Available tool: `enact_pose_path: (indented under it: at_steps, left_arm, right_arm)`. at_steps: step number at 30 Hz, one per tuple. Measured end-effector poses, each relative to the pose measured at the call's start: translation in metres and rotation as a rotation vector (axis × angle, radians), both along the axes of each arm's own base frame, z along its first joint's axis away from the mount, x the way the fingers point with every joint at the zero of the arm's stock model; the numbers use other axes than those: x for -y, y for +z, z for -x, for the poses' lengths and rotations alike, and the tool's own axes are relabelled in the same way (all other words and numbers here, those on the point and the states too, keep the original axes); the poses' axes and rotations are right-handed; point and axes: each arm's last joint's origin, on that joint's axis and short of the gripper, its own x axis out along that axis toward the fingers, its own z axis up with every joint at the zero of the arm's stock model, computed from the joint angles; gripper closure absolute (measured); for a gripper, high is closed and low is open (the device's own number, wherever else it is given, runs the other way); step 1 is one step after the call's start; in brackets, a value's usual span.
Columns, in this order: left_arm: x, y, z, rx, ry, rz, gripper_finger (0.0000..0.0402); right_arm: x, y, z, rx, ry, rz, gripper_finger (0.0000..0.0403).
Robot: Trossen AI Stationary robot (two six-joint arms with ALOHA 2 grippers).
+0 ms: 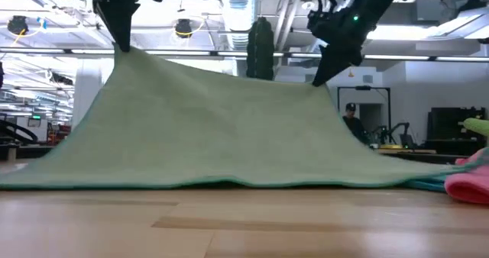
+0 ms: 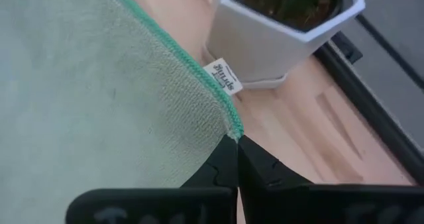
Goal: Fold microfiber towels
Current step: Fold the light green microfiber cloth
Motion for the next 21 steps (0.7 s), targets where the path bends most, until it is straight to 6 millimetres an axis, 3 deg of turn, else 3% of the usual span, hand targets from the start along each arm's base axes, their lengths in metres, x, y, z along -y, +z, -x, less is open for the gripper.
enact_pose_path:
  at_steps: [8, 14, 21]
  left_arm:
    - [-0.01, 0.001, -0.001, -0.001, 0.015, -0.051, 0.0401]
    - [0.006, 0.001, -0.006, 0.078, 0.0, -0.006, 0.0401]
    - [0.027, -0.01, -0.005, 0.088, -0.029, 0.019, 0.0401]
  right_arm:
    - [0.002, 0.01, 0.009, 0.019, -0.003, 0.012, 0.0378]
    - [-0.023, 0.013, 0.014, 0.005, 0.056, -0.021, 0.0374]
    - [-0.058, -0.001, 0.005, -0.047, 0.162, -0.044, 0.0377]
